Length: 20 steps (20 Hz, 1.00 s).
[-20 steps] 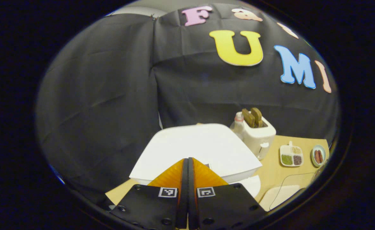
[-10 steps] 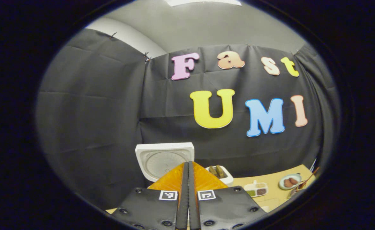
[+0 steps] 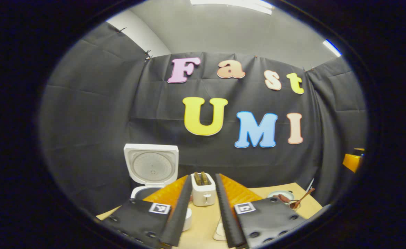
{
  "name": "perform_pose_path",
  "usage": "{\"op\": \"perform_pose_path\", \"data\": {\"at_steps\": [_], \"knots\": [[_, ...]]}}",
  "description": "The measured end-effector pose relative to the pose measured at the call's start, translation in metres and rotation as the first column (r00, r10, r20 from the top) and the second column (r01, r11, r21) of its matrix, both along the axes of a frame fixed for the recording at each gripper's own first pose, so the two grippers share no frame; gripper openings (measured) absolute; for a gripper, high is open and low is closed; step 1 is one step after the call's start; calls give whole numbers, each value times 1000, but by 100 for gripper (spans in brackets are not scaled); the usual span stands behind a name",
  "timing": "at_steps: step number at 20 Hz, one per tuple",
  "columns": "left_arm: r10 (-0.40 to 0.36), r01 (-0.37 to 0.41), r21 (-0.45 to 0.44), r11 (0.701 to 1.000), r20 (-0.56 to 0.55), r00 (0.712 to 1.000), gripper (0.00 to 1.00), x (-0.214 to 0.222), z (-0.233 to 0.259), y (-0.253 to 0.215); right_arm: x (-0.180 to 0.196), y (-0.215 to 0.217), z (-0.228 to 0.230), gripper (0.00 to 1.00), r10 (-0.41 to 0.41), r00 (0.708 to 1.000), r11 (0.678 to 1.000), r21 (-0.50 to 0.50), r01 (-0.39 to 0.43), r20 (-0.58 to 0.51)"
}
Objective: Close the left gripper, press the button to open the rice cooker; take a wooden spoon from the chopstick holder with the right hand, scoop a spoonful of rice and pour it into the rice cooker, then put the wooden spoon back into the chopstick holder.
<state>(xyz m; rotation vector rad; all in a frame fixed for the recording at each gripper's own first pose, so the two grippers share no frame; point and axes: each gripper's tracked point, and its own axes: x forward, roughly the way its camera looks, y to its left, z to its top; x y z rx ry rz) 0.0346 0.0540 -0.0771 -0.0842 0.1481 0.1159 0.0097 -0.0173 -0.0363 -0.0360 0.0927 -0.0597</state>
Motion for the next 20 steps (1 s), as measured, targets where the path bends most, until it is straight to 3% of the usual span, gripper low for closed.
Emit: {"op": "perform_pose_path", "data": {"at_steps": [2, 3, 4, 6, 11, 12, 16, 20], "knots": [[4, -7, 67, 998, 39, 999, 99, -9, 13, 0, -2, -3, -4, 98, -9, 1000, 1000, 0, 9, -6], [-5, 0, 85, 996, 51, 999, 96, -12, 18, -3, -4, -3, -6, 93, -10, 1000, 1000, 2, 10, -10], [-20, 14, 88, 996, 59, 998, 93, -14, 20, -9, -5, -3, -8, 98, -12, 1000, 1000, 3, 12, -13], [-33, 27, 90, 996, 64, 997, 93, -17, 22, -13, -6, -5, -11, 93, -20, 1000, 1000, 6, 20, -17], [-53, 48, 75, 996, 60, 997, 93, -19, 23, -17, -7, -15, -36, 93, -65, 997, 997, 27, 66, -35], [-55, 50, 74, 996, 57, 997, 94, -18, 21, -18, -6, -21, -46, 98, -84, 995, 996, 36, 86, -47], [-57, 54, 60, 997, 47, 997, 95, -16, 10, -27, 3, -36, -113, 97, -109, 984, 982, 138, 129, -143], [-58, 56, 69, 996, 25, 998, 95, -9, -8, -38, 39, -68, -179, 98, -141, 967, 953, 237, 190, -212]]}}
